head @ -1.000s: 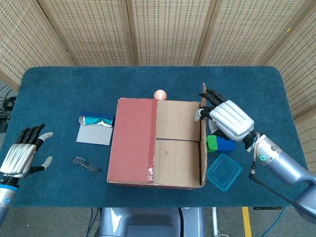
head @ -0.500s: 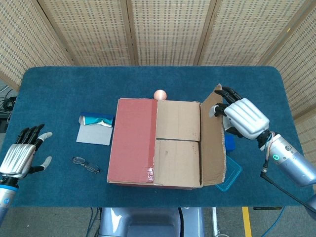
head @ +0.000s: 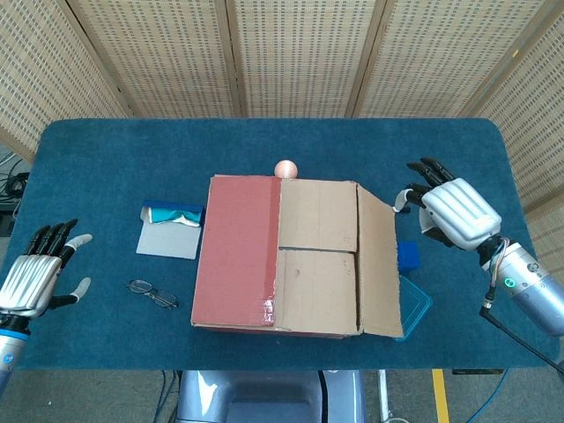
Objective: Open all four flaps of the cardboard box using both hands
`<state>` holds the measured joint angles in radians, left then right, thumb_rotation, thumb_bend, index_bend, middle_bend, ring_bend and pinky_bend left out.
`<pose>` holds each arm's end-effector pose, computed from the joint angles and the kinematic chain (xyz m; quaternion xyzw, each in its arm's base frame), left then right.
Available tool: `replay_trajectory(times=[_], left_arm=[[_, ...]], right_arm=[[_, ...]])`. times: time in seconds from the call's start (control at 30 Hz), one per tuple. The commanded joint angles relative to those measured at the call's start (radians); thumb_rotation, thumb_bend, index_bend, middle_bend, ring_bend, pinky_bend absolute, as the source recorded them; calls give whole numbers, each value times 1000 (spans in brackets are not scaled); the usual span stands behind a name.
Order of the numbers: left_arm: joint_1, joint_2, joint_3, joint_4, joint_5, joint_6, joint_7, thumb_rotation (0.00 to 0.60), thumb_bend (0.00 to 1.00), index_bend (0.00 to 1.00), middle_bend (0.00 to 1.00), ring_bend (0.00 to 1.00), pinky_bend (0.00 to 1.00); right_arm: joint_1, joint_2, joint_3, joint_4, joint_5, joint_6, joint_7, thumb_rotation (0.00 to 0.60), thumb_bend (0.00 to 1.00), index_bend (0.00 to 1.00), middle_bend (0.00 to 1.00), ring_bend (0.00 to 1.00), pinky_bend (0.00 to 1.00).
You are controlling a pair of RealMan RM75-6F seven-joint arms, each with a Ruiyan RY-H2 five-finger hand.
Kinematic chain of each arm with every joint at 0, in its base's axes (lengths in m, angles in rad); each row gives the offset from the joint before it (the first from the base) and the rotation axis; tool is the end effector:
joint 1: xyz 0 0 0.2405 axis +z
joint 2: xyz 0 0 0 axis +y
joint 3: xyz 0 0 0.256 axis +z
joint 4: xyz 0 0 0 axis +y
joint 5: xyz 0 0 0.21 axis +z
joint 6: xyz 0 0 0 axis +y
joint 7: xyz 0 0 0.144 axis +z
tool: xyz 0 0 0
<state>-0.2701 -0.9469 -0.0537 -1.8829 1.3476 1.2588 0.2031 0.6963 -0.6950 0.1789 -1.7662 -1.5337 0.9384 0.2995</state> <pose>-0.2598 0.2244 0.1635 -0.6624 -0.3932 -0.3237 0.5494 -0.1495 -0.3412 0.2266 0.7633 -0.2979 0.3983 0.4122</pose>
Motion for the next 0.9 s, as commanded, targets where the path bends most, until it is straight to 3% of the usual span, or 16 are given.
replay_trajectory(times=[0.03,0.13,0.37,0.5,0.6,0.77,0.9], left_arm=[[-4,7,-2,0,16,0,-10,514,364,179,0,0,0],[-15,20,-3,-2,41,-11,-31,514,329,179,0,0,0],[-66,72,-9,-6,125,-70,-138,514,136,179,0,0,0],[-107,98,-13,-2,169,-122,-226,514,69,179,0,0,0],[-149,110,-27,3,206,-154,-267,513,17,179,0,0,0],[-209,119,-50,13,240,-196,-308,514,0,179,0,0,0],[-253,122,-61,18,266,-231,-331,515,0,179,0,0,0]], right_arm=[[-20,-21,-5,3,11,24,-15,600,1000,370,302,44,0],[-48,-51,-7,6,30,65,-57,600,993,309,231,6,0],[-124,-126,-22,-3,96,163,-252,600,939,140,82,0,0],[-158,-154,-29,-17,127,200,-305,600,893,98,44,0,0],[-189,-165,-41,-22,146,225,-338,600,784,75,25,0,0],[-231,-182,-50,-31,154,275,-367,600,506,54,5,0,0],[-253,-191,-55,-31,152,298,-377,600,440,46,0,0,0]])
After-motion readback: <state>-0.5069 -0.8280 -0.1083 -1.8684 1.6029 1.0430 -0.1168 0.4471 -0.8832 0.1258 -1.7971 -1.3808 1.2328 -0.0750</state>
